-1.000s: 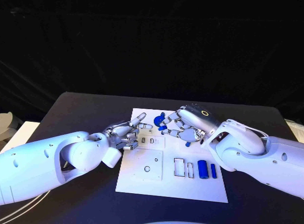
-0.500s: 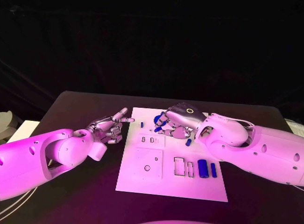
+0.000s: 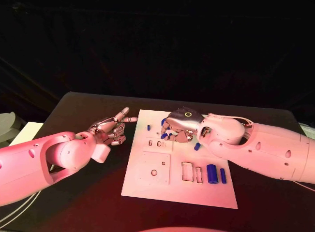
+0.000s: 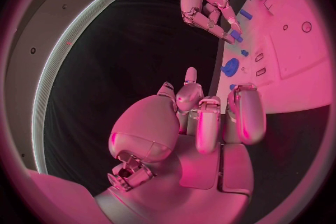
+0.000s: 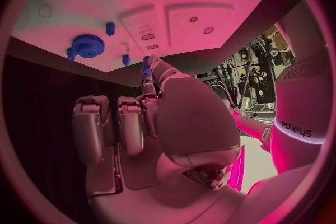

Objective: Assemble the parts on the task board

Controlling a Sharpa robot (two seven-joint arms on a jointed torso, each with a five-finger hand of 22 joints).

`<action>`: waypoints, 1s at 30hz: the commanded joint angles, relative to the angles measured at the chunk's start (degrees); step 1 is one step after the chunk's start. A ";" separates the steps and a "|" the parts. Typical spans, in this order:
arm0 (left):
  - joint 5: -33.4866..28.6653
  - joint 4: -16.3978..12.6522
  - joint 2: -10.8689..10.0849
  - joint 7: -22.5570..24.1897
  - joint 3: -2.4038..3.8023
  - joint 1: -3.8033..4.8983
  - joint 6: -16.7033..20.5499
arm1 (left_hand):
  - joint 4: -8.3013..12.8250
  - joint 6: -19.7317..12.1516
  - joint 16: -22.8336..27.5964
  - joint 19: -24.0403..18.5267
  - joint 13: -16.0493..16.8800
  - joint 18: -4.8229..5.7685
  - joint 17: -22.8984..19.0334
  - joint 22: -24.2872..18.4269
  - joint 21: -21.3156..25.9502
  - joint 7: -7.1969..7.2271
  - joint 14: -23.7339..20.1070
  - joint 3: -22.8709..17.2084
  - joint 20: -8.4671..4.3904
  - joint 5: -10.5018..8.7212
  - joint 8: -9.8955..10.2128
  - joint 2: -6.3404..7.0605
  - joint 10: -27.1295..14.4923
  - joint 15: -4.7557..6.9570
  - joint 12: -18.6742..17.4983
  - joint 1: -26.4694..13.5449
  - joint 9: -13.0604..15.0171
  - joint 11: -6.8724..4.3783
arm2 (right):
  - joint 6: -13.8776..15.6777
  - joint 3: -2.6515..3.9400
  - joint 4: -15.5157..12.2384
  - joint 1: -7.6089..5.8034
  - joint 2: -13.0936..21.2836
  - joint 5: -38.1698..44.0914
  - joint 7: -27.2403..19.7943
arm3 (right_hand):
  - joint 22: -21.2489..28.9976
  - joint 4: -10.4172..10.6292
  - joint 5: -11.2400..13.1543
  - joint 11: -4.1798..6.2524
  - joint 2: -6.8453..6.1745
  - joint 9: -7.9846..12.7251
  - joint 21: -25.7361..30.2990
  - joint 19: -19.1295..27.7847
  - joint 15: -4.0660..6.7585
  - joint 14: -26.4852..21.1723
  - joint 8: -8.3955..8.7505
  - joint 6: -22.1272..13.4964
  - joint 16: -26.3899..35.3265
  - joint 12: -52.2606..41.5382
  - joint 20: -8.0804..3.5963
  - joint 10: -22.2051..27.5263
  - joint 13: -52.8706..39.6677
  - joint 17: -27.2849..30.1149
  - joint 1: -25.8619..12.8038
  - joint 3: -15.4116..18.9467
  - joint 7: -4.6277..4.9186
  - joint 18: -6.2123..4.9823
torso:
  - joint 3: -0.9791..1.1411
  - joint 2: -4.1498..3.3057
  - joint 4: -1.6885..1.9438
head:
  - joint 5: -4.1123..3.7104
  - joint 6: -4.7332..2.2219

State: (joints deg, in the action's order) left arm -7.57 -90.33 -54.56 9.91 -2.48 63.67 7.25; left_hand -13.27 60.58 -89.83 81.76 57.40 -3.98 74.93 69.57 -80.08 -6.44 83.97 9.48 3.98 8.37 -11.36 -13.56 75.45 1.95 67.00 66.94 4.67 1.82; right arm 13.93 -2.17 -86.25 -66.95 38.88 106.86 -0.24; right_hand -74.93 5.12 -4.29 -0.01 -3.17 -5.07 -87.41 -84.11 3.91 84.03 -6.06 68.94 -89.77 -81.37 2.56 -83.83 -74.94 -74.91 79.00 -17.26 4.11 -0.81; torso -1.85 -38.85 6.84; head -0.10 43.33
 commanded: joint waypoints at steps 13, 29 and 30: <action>-2.20 -0.51 0.40 1.74 0.06 0.09 1.23 | 0.15 -0.52 -0.17 -0.46 -0.47 -0.21 15.07 -0.28 0.52 -0.12 6.03 -0.05 0.14 0.07 0.41 -0.05 -0.63 0.06 -0.59 0.35 -0.11 0.06 | -4.25 -1.18 3.61 -0.15 -1.90 1.34 -3.70 | -10.60 -0.55 -0.39 0.22 0.09 0.05 0.18 -3.48 0.24 5.97 0.20 -0.16 -0.23 0.98 -0.42 -3.07 -10.94 -15.09 0.93 -0.14 0.09 -0.34 | 0.02 0.00 -0.02 | 0.37 0.73; -2.22 -0.68 0.53 1.40 0.05 0.09 1.00 | 0.08 -0.62 -0.17 -0.44 -0.45 -0.19 15.07 -0.21 0.50 -0.17 6.03 -0.05 0.17 0.07 0.49 -0.11 -0.67 0.02 -0.60 0.28 -0.12 0.12 | -2.76 -1.93 5.95 0.10 -3.25 2.22 -5.12 | -10.23 -1.48 0.46 -0.16 0.26 0.41 0.45 -3.23 0.18 5.97 1.16 -1.23 -0.23 1.54 -0.39 -2.77 -10.72 -15.09 1.87 -0.86 0.52 -0.43 | 0.02 -0.03 -0.06 | 0.62 0.80; -2.22 -0.69 0.54 1.38 0.05 0.09 0.98 | 0.08 -0.62 -0.17 -0.44 -0.45 -0.19 15.07 -0.21 0.50 -0.17 6.03 -0.05 0.17 0.07 0.49 -0.11 -0.67 0.02 -0.60 0.28 -0.12 0.12 | -2.62 -1.96 6.08 0.14 -3.35 2.27 -5.17 | -10.23 -1.48 0.46 -0.16 0.26 0.41 0.45 -3.23 0.18 5.97 1.16 -1.23 -0.23 1.54 -0.39 -2.77 -10.72 -15.09 1.87 -0.86 0.52 -0.43 | 0.03 -0.03 -0.05 | 0.62 0.82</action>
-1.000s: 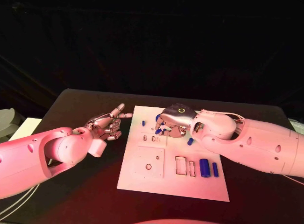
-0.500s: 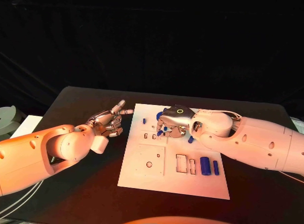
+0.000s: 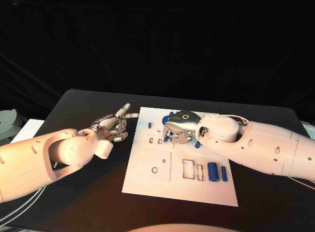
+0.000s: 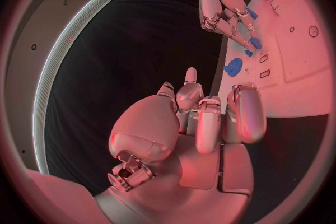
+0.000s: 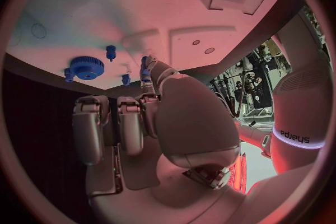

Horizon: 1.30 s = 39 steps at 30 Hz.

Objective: Assemble the parts on the task board

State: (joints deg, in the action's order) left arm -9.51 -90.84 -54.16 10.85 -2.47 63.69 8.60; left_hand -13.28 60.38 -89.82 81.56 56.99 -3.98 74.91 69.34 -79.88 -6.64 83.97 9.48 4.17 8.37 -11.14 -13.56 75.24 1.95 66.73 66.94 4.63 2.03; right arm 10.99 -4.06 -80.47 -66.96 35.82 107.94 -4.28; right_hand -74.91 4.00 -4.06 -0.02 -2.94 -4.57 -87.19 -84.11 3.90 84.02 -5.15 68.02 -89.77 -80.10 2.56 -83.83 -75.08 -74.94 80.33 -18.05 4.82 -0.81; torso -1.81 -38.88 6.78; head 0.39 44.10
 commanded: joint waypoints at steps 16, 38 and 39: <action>-0.28 -0.12 0.32 0.11 0.05 0.07 -0.60 | -0.09 -0.53 -0.18 -0.21 -0.05 -0.17 15.09 0.10 0.26 -0.04 6.03 -0.07 0.04 0.07 0.36 -0.30 -0.54 -0.05 -0.36 0.10 -0.09 -0.02 | 0.68 -0.57 1.36 0.59 -1.16 2.14 -0.88 | -10.12 -0.86 -0.04 -0.44 -0.57 0.20 0.34 -3.15 0.07 5.98 1.04 -1.20 -0.23 0.87 -0.32 -2.50 -10.35 -15.06 0.56 -0.12 0.18 -0.47 | 0.02 -0.03 -0.02 | 0.23 0.40; -0.28 -0.25 0.30 -0.31 0.05 0.06 -0.48 | -0.23 -0.58 -0.18 -0.10 0.02 -0.12 15.09 0.36 0.14 -0.06 6.03 -0.13 0.09 0.10 0.41 -0.53 -0.53 -0.10 -0.32 -0.01 -0.09 0.01 | -1.25 -0.65 1.23 0.61 -1.48 3.03 0.94 | -9.60 -2.13 -1.23 -0.77 -2.17 0.83 0.72 -2.84 -0.04 5.98 1.78 -4.31 -0.23 2.13 -0.15 -1.89 -9.81 -15.06 0.56 -0.81 0.50 -0.61 | -0.06 -0.02 -0.02 | 0.06 0.43; -0.28 -0.25 0.29 -0.33 0.05 0.06 -0.49 | -0.23 -0.58 -0.18 -0.10 0.02 -0.12 15.09 0.36 0.14 -0.06 6.03 -0.13 0.09 0.10 0.41 -0.53 -0.53 -0.10 -0.32 -0.01 -0.09 0.01 | -1.27 -0.65 1.22 0.61 -1.48 3.03 0.97 | -9.58 -2.15 -1.21 -0.77 -2.25 0.84 0.74 -2.82 -0.03 5.98 1.78 -4.46 -0.23 2.17 -0.16 -1.87 -9.80 -15.06 0.52 -0.81 0.49 -0.62 | -0.05 -0.01 -0.04 | 0.07 0.43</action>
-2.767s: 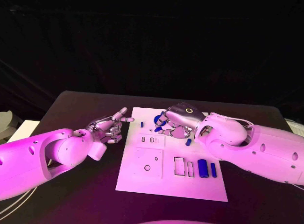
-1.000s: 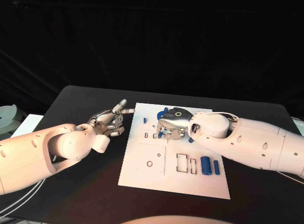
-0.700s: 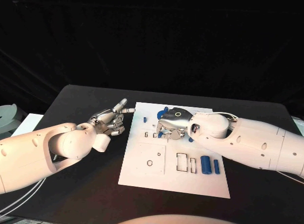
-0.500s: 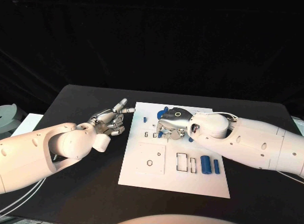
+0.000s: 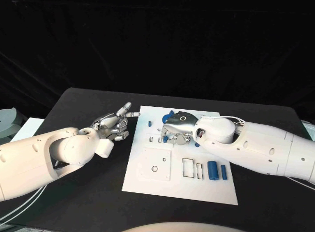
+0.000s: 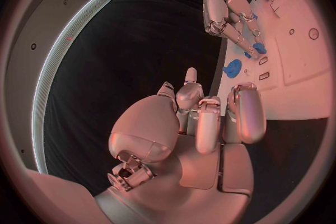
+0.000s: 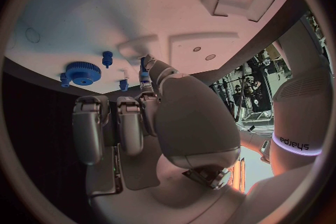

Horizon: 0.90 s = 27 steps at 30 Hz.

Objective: Assemble the parts on the task board

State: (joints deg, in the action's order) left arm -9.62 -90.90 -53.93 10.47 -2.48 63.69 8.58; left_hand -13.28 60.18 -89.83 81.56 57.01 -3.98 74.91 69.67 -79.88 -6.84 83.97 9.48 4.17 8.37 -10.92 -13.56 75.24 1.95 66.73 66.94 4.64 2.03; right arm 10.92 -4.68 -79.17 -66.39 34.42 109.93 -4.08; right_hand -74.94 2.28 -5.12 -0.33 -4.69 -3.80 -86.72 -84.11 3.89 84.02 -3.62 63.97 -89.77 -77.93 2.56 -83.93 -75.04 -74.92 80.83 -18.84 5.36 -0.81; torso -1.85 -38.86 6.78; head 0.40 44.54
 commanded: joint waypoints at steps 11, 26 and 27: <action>-0.17 -0.15 0.00 -0.23 0.05 0.07 -0.59 | -0.23 -0.38 -0.17 -0.10 0.01 -0.12 15.09 0.04 0.14 0.14 6.03 -0.13 0.09 0.10 0.19 -0.53 -0.53 -0.10 -0.32 -0.01 -0.10 0.01 | -0.86 -0.05 -0.26 0.04 -0.12 1.30 1.01 | -9.30 -0.99 0.01 -0.35 -1.27 0.10 0.46 -2.68 0.09 5.98 0.21 -1.78 -0.23 0.47 -0.23 -1.56 -9.61 -15.08 0.04 -0.29 -0.17 -0.68 | 0.01 -0.01 0.04 | -0.04 0.04; 0.56 0.17 0.12 -0.23 0.05 0.07 -0.68 | -0.20 -0.40 -0.17 -0.03 0.00 -0.09 15.09 0.18 0.06 0.13 6.03 -0.18 0.12 0.10 0.22 -0.58 -0.55 -0.12 -0.33 0.03 -0.09 0.02 | 4.24 -0.04 -1.82 0.05 0.98 2.29 1.41 | -8.99 -2.38 0.24 1.03 -3.17 0.16 0.73 -2.52 1.19 5.98 0.20 -7.52 -0.23 0.79 -1.06 -1.54 -9.37 -15.08 -0.14 -0.94 -0.94 -0.77 | 0.08 -0.01 -0.02 | -0.03 -0.15; 0.68 0.22 0.14 -0.24 0.05 0.06 -0.70 | -0.18 -0.40 -0.17 -0.04 0.00 -0.09 15.09 0.18 0.07 0.12 6.03 -0.17 0.12 0.09 0.22 -0.54 -0.55 -0.12 -0.33 0.04 -0.09 0.02 | 4.94 -0.04 -2.33 0.04 1.36 2.34 1.35 | -8.99 -2.48 0.24 1.25 -3.31 0.15 0.74 -2.53 1.33 5.98 0.20 -7.99 -0.23 0.76 -1.19 -1.57 -9.37 -15.08 -0.16 -0.98 -1.13 -0.77 | 0.10 -0.01 -0.04 | -0.03 -0.15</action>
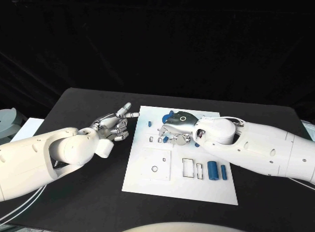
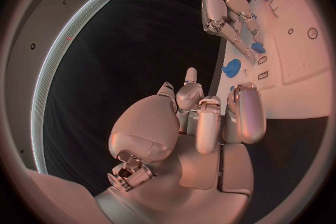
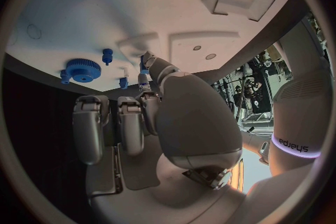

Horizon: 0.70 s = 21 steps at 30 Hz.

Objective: Assemble the parts on the task board

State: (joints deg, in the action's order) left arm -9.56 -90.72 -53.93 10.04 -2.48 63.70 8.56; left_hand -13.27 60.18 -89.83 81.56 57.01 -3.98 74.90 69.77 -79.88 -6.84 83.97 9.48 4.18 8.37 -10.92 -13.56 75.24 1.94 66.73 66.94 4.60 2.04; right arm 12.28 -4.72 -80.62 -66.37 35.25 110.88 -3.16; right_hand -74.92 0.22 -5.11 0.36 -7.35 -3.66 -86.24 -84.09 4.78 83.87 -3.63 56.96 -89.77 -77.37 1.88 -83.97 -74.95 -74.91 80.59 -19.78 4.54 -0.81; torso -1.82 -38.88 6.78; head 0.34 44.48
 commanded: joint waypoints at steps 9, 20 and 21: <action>2.46 0.47 0.44 0.41 0.05 0.05 -0.43 | 0.76 -0.54 -0.17 -0.05 -0.06 -0.11 15.10 0.00 0.11 0.04 6.03 -0.03 0.22 0.02 0.37 0.52 -0.69 -0.19 -0.42 0.77 -0.02 0.10 | 9.27 0.89 -8.60 -0.98 7.43 -0.51 -2.44 | -9.19 -0.11 1.24 1.73 -2.00 -0.23 0.19 -2.68 1.39 6.13 -0.07 -1.62 -0.23 -0.13 -1.43 -1.80 -9.55 -15.09 -1.25 0.80 -1.72 -0.73 | -0.08 0.17 -0.08 | -0.35 -0.34; 19.02 1.43 2.16 -6.01 0.12 0.67 -0.67 | 8.67 -5.40 -0.11 -4.56 -16.82 -1.77 14.98 -8.82 5.32 -1.90 5.99 -1.39 1.48 -0.28 0.63 6.31 -14.13 -1.66 -14.30 7.27 -0.16 1.82 | 13.55 2.96 -16.03 -3.99 17.44 -23.07 -3.71 | -9.15 2.50 0.85 -0.40 -1.66 -0.73 0.29 -2.69 -0.08 6.13 -0.98 2.07 -0.23 -0.07 -0.86 -1.83 -9.50 -15.09 -3.53 2.75 0.27 -0.68 | 0.05 0.83 -0.94 | -1.14 -0.88; 21.89 1.61 2.41 -7.99 0.17 1.04 -1.59 | 8.17 -5.26 -0.02 -4.71 -16.98 -1.83 14.83 -9.10 5.52 -1.84 5.93 -1.00 1.57 -0.32 0.02 6.47 -14.37 -1.70 -14.31 6.37 0.04 1.83 | 14.29 3.12 -16.14 -4.12 18.19 -26.68 -3.43 | -9.12 3.08 0.71 -0.96 -1.36 -0.87 0.32 -2.67 -0.76 6.13 -1.34 2.99 -0.23 -0.05 -0.45 -1.80 -9.50 -15.09 -4.02 2.92 0.98 -0.67 | 0.07 0.96 -1.05 | -1.23 -0.96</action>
State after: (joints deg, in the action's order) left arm 1.67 -89.24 -51.82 7.40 -2.47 64.35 8.94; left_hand -5.12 55.24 -89.83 77.07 40.30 -4.95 74.94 60.81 -74.55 -8.67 83.86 8.29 5.81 8.37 -10.70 -7.07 61.25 0.60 52.67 73.80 4.55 3.87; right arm 22.84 -1.61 -96.51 -70.44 53.17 97.22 -5.91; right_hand -74.91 3.02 -4.17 -0.39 -8.67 -4.50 -86.24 -83.99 4.23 84.01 -4.88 59.62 -89.77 -77.37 1.09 -83.97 -74.92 -74.95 76.98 -16.82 5.42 -0.81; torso -1.82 -38.24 6.12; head -0.72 43.67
